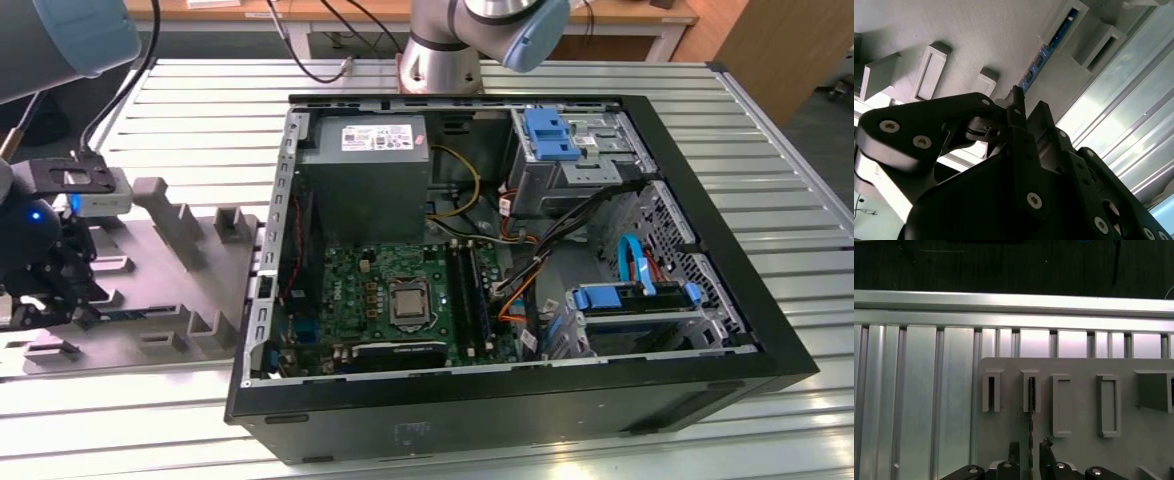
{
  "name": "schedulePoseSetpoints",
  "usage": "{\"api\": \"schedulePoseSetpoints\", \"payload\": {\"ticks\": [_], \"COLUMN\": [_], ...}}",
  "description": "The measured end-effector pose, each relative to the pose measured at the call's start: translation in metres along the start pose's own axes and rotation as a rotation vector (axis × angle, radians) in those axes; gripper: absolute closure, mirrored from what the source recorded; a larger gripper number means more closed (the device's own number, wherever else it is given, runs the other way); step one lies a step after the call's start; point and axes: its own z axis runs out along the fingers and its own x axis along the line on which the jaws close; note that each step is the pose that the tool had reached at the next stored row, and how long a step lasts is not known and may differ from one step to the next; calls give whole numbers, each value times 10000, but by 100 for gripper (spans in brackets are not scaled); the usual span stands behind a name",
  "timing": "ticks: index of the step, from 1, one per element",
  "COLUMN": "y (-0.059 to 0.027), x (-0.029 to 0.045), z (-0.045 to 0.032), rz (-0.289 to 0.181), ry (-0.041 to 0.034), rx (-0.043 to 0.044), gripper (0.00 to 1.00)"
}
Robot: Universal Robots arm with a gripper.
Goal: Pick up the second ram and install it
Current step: 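Pick up the second ram and move it above second insertion slot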
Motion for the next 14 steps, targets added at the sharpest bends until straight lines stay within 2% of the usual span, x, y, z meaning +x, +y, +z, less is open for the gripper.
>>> {"api": "schedulePoseSetpoints", "payload": {"ticks": [10, 14], "y": [62, 66], "x": [4, 4], "z": [151, 198], "rz": [-46, -49], "ry": [-36, -47], "rx": [154, 185], "gripper": [70, 70]}}
